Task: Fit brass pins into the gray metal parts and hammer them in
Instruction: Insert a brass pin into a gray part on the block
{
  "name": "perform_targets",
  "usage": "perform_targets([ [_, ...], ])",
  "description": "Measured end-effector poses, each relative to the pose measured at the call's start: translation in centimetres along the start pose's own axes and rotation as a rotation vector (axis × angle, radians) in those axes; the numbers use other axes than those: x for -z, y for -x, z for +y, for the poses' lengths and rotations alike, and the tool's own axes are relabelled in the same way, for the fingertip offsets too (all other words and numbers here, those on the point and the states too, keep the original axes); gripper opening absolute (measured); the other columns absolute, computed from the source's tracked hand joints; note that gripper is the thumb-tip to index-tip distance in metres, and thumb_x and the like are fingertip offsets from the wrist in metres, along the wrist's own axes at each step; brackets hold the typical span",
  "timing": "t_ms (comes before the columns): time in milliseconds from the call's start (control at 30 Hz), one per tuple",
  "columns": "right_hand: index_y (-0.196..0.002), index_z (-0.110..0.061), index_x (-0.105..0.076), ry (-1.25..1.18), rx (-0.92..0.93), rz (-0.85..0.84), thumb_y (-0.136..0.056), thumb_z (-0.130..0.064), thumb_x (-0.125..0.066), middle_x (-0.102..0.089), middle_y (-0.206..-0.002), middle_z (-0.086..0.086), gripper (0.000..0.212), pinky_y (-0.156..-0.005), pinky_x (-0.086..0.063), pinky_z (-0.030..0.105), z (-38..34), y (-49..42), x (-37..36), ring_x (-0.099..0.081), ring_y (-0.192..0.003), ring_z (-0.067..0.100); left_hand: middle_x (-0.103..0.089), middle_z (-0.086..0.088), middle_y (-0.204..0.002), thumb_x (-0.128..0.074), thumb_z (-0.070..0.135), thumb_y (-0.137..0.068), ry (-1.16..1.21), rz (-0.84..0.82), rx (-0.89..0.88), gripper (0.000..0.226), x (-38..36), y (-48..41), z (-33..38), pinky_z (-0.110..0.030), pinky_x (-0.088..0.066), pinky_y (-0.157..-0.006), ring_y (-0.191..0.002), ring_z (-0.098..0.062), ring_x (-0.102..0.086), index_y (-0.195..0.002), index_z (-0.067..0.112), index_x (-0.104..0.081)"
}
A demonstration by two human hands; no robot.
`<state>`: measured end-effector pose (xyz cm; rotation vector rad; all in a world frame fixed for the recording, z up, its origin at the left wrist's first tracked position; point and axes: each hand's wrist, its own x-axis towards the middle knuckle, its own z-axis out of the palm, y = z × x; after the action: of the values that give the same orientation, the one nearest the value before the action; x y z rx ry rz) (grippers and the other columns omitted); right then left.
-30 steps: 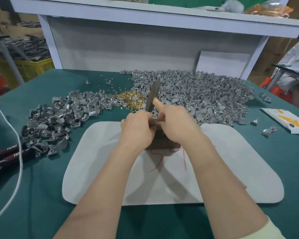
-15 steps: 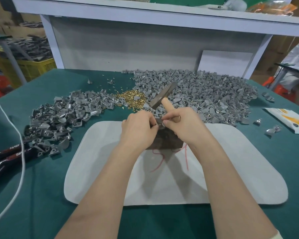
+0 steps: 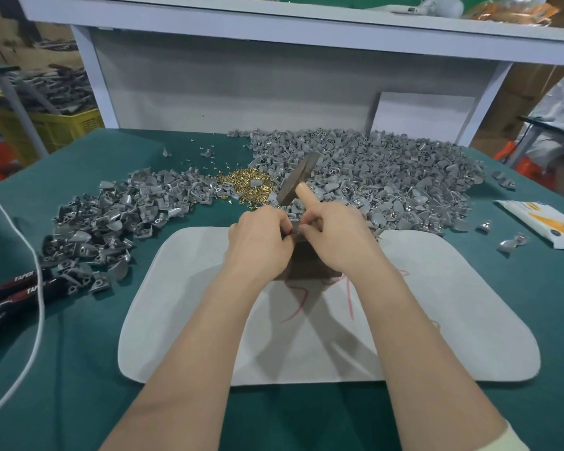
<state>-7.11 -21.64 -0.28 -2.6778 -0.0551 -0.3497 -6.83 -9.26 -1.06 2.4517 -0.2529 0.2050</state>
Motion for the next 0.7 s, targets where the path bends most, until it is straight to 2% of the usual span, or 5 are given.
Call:
perform_targets([
  [400, -0.094, -0.021, -0.065, 0.000, -0.033, -0.019, -0.091, -0.023, -0.056, -0.063, -0.097, 0.003, 0.009, -0.074, -0.039, 0.028, -0.1, 0.2, 0.0, -0.057, -0.096, 0.026, -0.057, 0.004, -0.086, -0.063, 0.025, -0.086, -0.003, 0.006, 0.009, 0.009, 0.0, 0.0, -0.1, -0.041, -0.046, -0.089, -0.099, -0.028, -0.055, -0.078, 0.025, -0.058],
  [500, -0.096, -0.021, -0.067, -0.131, -0.040, -0.022, -0.092, -0.017, -0.054, -0.066, -0.101, 0.002, 0.014, -0.076, -0.041, 0.026, 0.6, 0.1, -0.1, -0.059, -0.092, 0.022, -0.055, 0.006, -0.084, -0.063, 0.024, -0.086, -0.003, 0.013, -0.002, 0.013, 0.0, 0.0, -0.1, -0.041, -0.046, -0.088, -0.099, -0.027, -0.056, -0.075, 0.027, -0.057],
  [567, -0.110, -0.023, -0.066, -0.348, -0.045, 0.002, -0.094, -0.008, -0.049, -0.066, -0.109, -0.001, 0.027, -0.073, -0.042, 0.021, 1.0, 0.4, 0.3, -0.058, -0.079, 0.009, -0.060, 0.004, -0.087, -0.062, 0.025, -0.087, -0.011, 0.015, 0.005, 0.012, -0.1, 0.1, -0.1, -0.040, -0.046, -0.088, -0.099, -0.028, -0.056, -0.076, 0.027, -0.058],
  [633, -0.133, -0.027, -0.050, -0.412, -0.003, 0.059, -0.094, -0.003, -0.046, -0.060, -0.109, -0.011, 0.046, -0.071, -0.037, 0.003, 1.4, 0.8, 1.0, -0.056, -0.080, -0.007, -0.064, -0.001, -0.093, -0.061, 0.025, -0.087, -0.022, 0.040, 0.034, 0.011, 0.0, 0.0, -0.2, -0.040, -0.046, -0.088, -0.100, -0.029, -0.055, -0.076, 0.026, -0.058],
  [700, -0.144, -0.035, -0.031, -0.342, 0.003, 0.094, -0.095, -0.013, -0.048, -0.063, -0.102, -0.008, 0.056, -0.077, -0.042, 0.015, 2.1, 1.2, 1.5, -0.060, -0.090, 0.004, -0.064, -0.002, -0.092, -0.061, 0.025, -0.087, -0.036, 0.087, 0.074, 0.011, 0.0, -0.2, -0.4, -0.040, -0.045, -0.087, -0.099, -0.029, -0.055, -0.077, 0.025, -0.058],
])
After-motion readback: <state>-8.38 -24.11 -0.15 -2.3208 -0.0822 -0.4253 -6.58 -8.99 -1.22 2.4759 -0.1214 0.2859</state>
